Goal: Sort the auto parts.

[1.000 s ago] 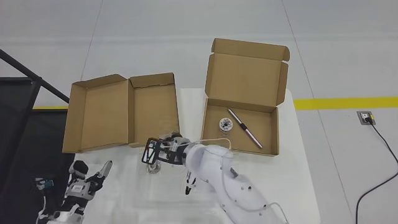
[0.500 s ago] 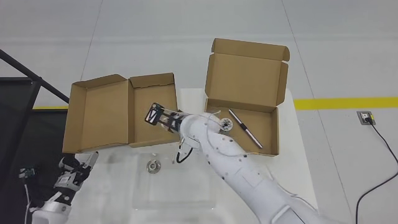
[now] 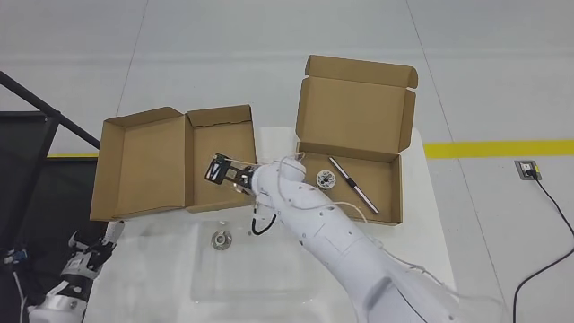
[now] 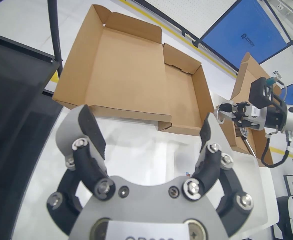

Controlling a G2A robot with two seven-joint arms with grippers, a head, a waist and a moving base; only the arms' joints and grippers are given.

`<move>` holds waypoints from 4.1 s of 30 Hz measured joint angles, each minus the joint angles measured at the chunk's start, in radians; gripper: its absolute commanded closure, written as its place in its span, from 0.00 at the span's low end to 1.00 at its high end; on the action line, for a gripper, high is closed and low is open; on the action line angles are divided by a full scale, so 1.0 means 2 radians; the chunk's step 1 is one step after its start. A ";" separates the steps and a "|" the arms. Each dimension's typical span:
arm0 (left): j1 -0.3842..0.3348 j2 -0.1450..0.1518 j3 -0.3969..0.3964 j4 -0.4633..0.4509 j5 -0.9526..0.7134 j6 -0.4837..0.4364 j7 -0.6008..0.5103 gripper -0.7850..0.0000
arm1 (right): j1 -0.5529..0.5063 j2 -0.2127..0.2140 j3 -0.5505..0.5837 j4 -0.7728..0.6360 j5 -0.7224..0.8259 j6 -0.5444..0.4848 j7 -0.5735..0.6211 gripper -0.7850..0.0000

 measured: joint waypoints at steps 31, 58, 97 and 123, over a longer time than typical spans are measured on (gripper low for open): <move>-0.004 0.005 -0.009 0.017 -0.015 -0.003 -0.002 0.00 | 0.022 -0.034 -0.017 0.068 0.003 -0.045 -0.001 1.00; -0.005 0.007 -0.003 0.024 -0.008 -0.003 0.004 0.00 | 0.017 -0.035 -0.016 0.079 0.001 -0.023 -0.021 0.56; -0.007 0.010 0.002 0.028 -0.006 0.001 0.007 0.00 | -0.023 0.045 -0.043 -0.068 -0.159 -0.179 -0.362 0.57; -0.007 0.012 0.007 0.028 -0.003 0.004 0.011 0.00 | -0.114 0.088 -0.026 -0.250 -0.146 -0.302 -0.093 0.36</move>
